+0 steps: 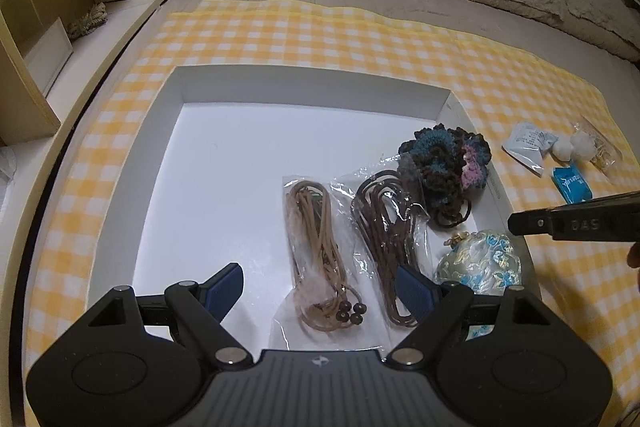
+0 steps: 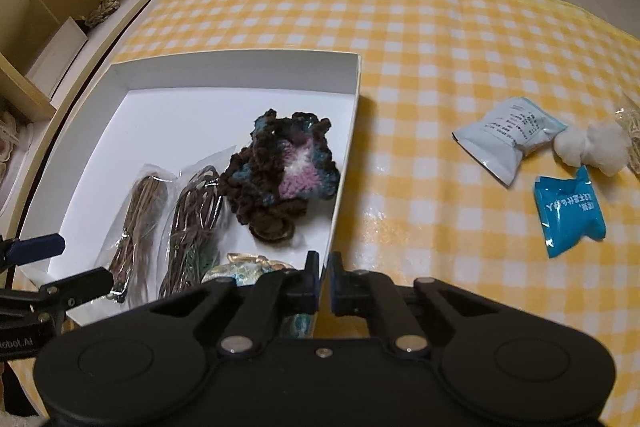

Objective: Organize soft objects
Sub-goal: 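Withdraw both tools from the box toward the packets on the cloth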

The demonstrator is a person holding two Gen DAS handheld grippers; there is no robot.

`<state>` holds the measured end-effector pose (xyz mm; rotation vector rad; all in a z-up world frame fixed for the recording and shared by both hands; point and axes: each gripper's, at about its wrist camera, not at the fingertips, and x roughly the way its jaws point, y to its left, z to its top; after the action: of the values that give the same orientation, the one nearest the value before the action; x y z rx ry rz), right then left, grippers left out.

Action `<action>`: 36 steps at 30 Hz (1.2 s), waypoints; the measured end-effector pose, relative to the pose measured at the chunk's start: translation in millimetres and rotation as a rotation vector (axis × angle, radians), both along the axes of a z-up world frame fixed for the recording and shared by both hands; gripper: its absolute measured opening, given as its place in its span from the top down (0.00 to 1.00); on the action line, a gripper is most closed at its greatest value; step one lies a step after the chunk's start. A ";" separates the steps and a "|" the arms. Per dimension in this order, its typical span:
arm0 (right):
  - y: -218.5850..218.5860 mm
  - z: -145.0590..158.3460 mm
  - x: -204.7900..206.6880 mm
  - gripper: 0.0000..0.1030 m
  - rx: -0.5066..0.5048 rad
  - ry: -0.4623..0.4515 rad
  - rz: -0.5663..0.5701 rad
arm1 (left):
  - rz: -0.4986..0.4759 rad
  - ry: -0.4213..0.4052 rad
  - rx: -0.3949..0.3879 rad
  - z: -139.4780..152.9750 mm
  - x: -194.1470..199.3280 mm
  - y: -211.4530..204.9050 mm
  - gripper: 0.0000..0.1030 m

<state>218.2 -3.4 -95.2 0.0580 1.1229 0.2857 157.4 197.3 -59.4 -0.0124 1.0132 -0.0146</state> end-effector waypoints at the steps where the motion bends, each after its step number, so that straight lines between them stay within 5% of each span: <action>1: -1.2 2.7 -1.1 0.88 0.004 -0.005 0.001 | 0.001 -0.003 0.004 1.2 -0.7 -0.1 0.19; 3: -6.0 11.5 -4.1 0.74 0.025 -0.030 0.007 | 0.002 -0.011 0.009 4.1 -2.9 -1.0 0.19; 7: -9.1 32.3 -14.8 0.69 0.056 -0.104 0.034 | 0.010 -0.035 0.014 13.6 -9.0 -1.8 0.16; 15: -9.3 64.0 -38.2 0.30 0.104 -0.247 0.097 | 0.030 -0.112 0.040 37.7 -28.5 -4.2 0.06; 24: -12.2 83.5 -62.4 0.02 0.062 -0.377 0.144 | 0.058 -0.234 0.088 63.8 -48.2 -7.1 0.00; 36: -45.8 97.8 -70.5 0.00 0.030 -0.468 0.066 | 0.124 -0.365 0.080 87.4 -49.2 -18.5 0.00</action>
<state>147.7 -49.2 2.6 -0.0197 0.6568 0.3540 108.2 178.8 28.0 0.0009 0.6460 0.1331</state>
